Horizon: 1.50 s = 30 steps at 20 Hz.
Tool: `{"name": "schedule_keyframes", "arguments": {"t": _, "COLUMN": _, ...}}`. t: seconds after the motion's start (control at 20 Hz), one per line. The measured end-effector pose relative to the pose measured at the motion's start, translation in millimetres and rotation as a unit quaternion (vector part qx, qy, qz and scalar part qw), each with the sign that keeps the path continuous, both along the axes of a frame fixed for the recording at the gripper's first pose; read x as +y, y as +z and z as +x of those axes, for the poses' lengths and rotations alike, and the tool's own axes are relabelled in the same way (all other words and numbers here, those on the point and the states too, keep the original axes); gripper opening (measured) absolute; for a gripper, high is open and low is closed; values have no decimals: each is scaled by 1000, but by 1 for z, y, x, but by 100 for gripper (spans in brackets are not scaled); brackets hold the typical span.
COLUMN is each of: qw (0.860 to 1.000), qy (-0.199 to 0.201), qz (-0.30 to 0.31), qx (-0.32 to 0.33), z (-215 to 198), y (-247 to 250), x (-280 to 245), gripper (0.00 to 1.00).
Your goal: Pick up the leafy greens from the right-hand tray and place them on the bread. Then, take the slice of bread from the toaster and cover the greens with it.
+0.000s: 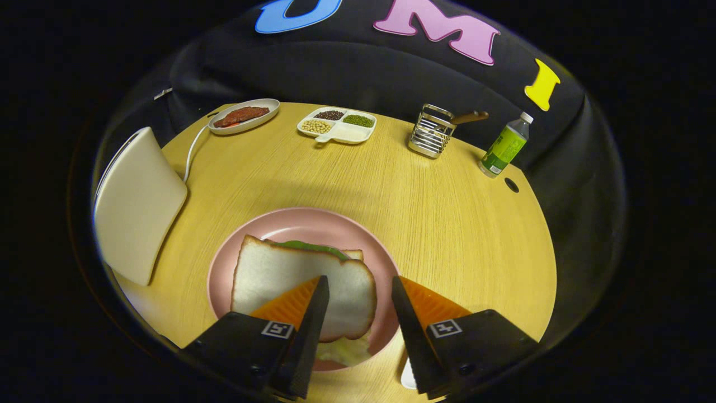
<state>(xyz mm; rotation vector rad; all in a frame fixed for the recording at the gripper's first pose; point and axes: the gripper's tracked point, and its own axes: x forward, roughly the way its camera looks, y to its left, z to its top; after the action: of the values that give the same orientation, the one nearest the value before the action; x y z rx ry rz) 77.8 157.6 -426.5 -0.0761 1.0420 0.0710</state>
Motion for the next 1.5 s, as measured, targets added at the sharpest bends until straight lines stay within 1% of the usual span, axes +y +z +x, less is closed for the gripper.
{"name": "schedule_keyframes", "arguments": {"t": 0.1, "qw": 1000, "qy": 2, "qz": -4, "qx": 0, "z": 1, "y": 2, "x": -5, "gripper": 85}}
{"name": "schedule_keyframes", "arguments": {"t": 0.2, "qw": 1000, "qy": -6, "qz": 9, "qx": -3, "z": 1, "y": 6, "x": -6, "gripper": 97}}
{"name": "schedule_keyframes", "arguments": {"t": 0.35, "qw": 1000, "qy": -16, "qz": 11, "qx": -14, "z": -1, "y": 15, "x": -16, "gripper": 99}}
{"name": "schedule_keyframes", "arguments": {"t": 0.5, "qw": 999, "qy": -20, "qz": 25, "qx": -31, "z": -7, "y": 37, "x": -16, "gripper": 99}}
{"name": "schedule_keyframes", "arguments": {"t": 0.65, "qw": 996, "qy": -13, "qz": 48, "qx": -69, "z": -10, "y": 76, "x": -8, "gripper": 99}}
{"name": "schedule_keyframes", "arguments": {"t": 0.8, "qw": 991, "qy": 11, "qz": 63, "qx": -120, "z": -11, "y": 130, "x": 1, "gripper": 99}}
{"name": "schedule_keyframes", "arguments": {"t": 0.95, "qw": 979, "qy": 27, "qz": 80, "qx": -184, "z": -12, "y": 193, "x": 10, "gripper": 98}}
{"name": "schedule_keyframes", "arguments": {"t": 1.1, "qw": 964, "qy": 27, "qz": 97, "qx": -245, "z": -15, "y": 254, "x": 14, "gripper": 99}}
{"name": "schedule_keyframes", "arguments": {"t": 1.25, "qw": 948, "qy": 26, "qz": 100, "qx": -302, "z": -22, "y": 306, "x": 10, "gripper": 98}}
{"name": "schedule_keyframes", "arguments": {"t": 1.4, "qw": 931, "qy": 26, "qz": 92, "qx": -353, "z": -33, "y": 339, "x": 2, "gripper": 98}}
{"name": "schedule_keyframes", "arguments": {"t": 1.5, "qw": 922, "qy": 23, "qz": 92, "qx": -376, "z": -45, "y": 350, "x": 1, "gripper": 98}}
